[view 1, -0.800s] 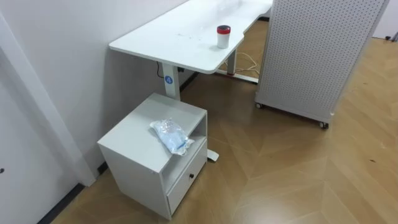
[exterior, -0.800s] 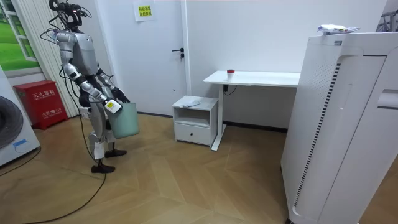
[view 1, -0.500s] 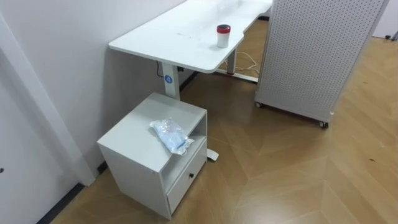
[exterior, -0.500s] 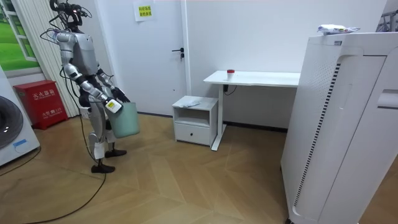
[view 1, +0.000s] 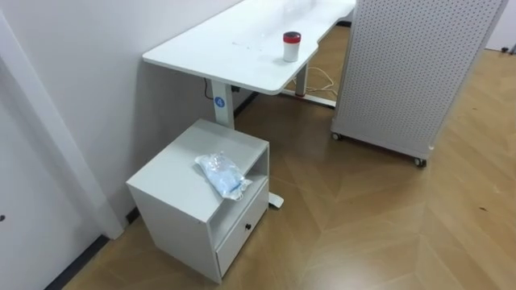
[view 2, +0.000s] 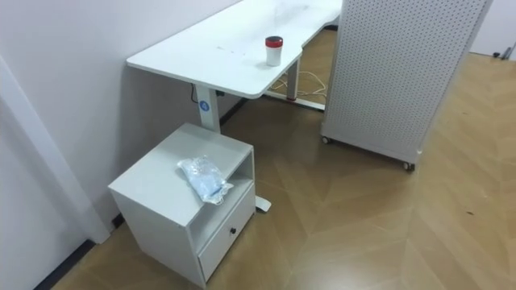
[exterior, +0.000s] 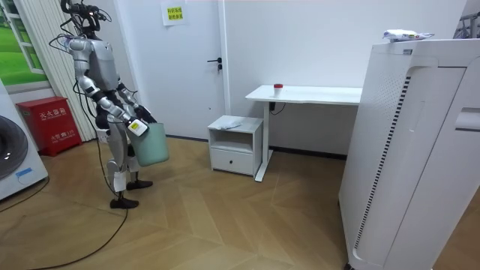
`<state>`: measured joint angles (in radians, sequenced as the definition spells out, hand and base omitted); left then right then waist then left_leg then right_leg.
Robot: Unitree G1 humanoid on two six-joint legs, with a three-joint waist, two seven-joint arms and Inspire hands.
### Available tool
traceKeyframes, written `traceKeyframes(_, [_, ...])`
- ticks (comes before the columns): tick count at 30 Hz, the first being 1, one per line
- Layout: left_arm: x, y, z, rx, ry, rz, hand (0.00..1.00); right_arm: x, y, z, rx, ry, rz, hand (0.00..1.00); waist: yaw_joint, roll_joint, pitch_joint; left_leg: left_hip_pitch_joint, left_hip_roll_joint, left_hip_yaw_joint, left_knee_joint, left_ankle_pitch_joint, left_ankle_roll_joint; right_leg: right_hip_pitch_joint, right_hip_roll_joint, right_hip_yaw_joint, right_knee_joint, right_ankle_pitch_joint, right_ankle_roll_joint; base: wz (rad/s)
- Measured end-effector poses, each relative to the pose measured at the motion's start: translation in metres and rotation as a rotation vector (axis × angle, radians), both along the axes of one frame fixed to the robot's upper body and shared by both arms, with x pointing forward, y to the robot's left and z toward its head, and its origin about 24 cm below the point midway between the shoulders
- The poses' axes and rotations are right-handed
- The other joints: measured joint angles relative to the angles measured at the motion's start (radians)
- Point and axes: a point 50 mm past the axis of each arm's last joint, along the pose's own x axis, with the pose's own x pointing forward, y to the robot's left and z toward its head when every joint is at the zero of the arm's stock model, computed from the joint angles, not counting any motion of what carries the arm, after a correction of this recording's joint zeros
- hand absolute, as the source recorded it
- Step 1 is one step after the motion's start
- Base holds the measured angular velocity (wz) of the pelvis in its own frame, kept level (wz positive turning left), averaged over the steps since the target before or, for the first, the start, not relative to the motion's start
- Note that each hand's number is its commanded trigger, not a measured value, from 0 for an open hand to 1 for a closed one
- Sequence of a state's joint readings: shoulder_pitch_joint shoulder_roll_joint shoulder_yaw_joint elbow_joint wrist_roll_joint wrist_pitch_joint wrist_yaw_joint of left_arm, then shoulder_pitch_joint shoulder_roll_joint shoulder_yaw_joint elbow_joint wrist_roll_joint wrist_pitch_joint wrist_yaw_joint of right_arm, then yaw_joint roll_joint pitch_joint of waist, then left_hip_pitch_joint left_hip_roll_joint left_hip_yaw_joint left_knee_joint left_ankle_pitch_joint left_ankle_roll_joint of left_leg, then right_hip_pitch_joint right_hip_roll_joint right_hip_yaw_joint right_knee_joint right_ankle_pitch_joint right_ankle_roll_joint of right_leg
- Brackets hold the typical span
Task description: Pick garbage
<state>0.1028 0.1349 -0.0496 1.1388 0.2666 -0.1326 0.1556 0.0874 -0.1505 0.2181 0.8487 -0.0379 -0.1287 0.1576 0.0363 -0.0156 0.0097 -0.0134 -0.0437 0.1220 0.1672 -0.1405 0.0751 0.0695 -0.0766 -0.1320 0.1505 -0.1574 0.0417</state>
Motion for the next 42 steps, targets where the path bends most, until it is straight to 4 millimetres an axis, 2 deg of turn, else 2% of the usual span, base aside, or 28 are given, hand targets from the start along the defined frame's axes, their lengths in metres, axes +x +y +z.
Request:
traceKeyframes(6, [0.000,0.001,0.000,0.002,-0.001,-0.001,0.00,0.000,0.001,0.000,0.005,0.001,0.002,1.00,0.004,-0.003,-0.0004,0.002,0.000,0.000,0.000,0.000,0.000,-0.004,-0.001,-0.007,0.000,0.000,0.000,0.00])
traceKeyframes(11, [0.002,0.000,0.000,0.000,-0.006,-0.002,0.00,0.000,0.000,0.000,0.001,-0.001,-0.001,1.00,0.023,-0.002,-0.0005,0.002,0.001,0.001,0.000,0.000,0.000,-0.005,0.000,-0.008,0.000,0.000,0.000,0.00])
traceKeyframes(22, [-0.002,0.000,0.000,0.004,-0.009,0.009,0.00,0.009,0.002,0.006,0.005,-0.047,0.004,1.00,0.025,0.002,-0.0041,-0.015,0.001,-0.010,0.005,0.000,0.000,-0.017,0.001,-0.021,0.002,0.000,0.000,0.02])
traceKeyframes(26, [-0.002,0.004,0.001,0.017,-0.013,0.000,0.00,0.012,0.004,0.007,0.012,-0.054,0.005,1.00,0.026,-0.005,-0.0054,-0.031,0.012,-0.018,0.040,-0.014,-0.007,-0.016,0.008,-0.039,0.004,-0.001,-0.002,0.05])
traceKeyframes(28, [-0.005,0.007,0.001,0.023,-0.006,0.000,0.00,0.012,0.006,0.007,0.017,-0.056,0.005,1.00,0.026,-0.009,-0.0033,-0.042,0.019,-0.019,0.068,-0.027,-0.012,-0.014,0.014,-0.038,0.005,-0.006,-0.011,-0.02])
traceKeyframes(31, [-0.012,0.009,0.000,0.033,0.016,-0.001,0.00,0.012,0.006,0.007,0.016,-0.055,0.011,1.00,0.026,-0.002,0.0032,-0.071,0.045,-0.019,0.149,-0.068,-0.024,-0.017,0.035,-0.034,0.029,-0.021,-0.027,-0.05])
traceKeyframes(33, [-0.017,0.014,0.000,0.061,0.052,-0.030,0.00,0.011,0.009,0.007,0.018,-0.053,0.022,1.00,0.027,-0.001,0.0100,-0.098,0.068,-0.022,0.209,-0.096,-0.040,-0.026,0.052,-0.037,0.075,-0.051,-0.045,0.00])
traceKeyframes(37, [-0.023,0.016,-0.001,0.080,0.086,-0.051,0.00,0.013,0.008,0.007,0.018,-0.056,0.023,1.00,0.026,-0.010,0.0078,-0.143,0.085,-0.017,0.288,-0.109,-0.058,-0.085,0.063,-0.032,0.161,-0.105,-0.074,0.08])
traceKeyframes(38, [-0.024,0.016,-0.002,0.086,0.096,-0.068,0.00,0.013,0.007,0.007,0.016,-0.056,0.020,1.00,0.019,-0.011,0.0099,-0.186,0.096,-0.008,0.371,-0.103,-0.067,-0.089,0.067,-0.024,0.179,-0.124,-0.095,0.40])
traceKeyframes(39, [-0.022,0.015,-0.002,0.090,0.094,-0.079,0.00,0.012,0.007,0.007,0.013,-0.055,0.018,1.00,0.016,-0.006,0.0214,-0.262,0.104,-0.011,0.505,-0.074,-0.077,-0.077,0.078,0.002,0.195,-0.136,-0.111,0.46])
traceKeyframes(40, [-0.025,0.012,-0.003,0.093,0.105,-0.099,0.00,0.010,0.005,0.006,0.001,-0.044,0.012,1.00,0.022,-0.011,0.0202,-0.310,0.078,-0.015,0.514,-0.075,-0.075,-0.074,0.080,0.039,0.212,-0.152,-0.119,0.37])
traceKeyframes(41, [-0.025,0.010,-0.003,0.090,0.108,-0.112,0.00,0.009,0.004,0.005,-0.002,-0.042,0.004,1.00,0.023,-0.015,0.0208,-0.329,0.060,-0.014,0.476,-0.073,-0.077,-0.074,0.081,0.056,0.218,-0.161,-0.122,0.33])
traceKeyframes(42, [-0.026,0.006,-0.004,0.080,0.111,-0.140,0.00,0.010,-0.004,0.006,-0.024,-0.043,-0.017,1.00,0.027,-0.015,0.0165,-0.369,0.034,-0.007,0.372,-0.052,-0.088,-0.077,0.080,0.083,0.229,-0.173,-0.121,0.06])
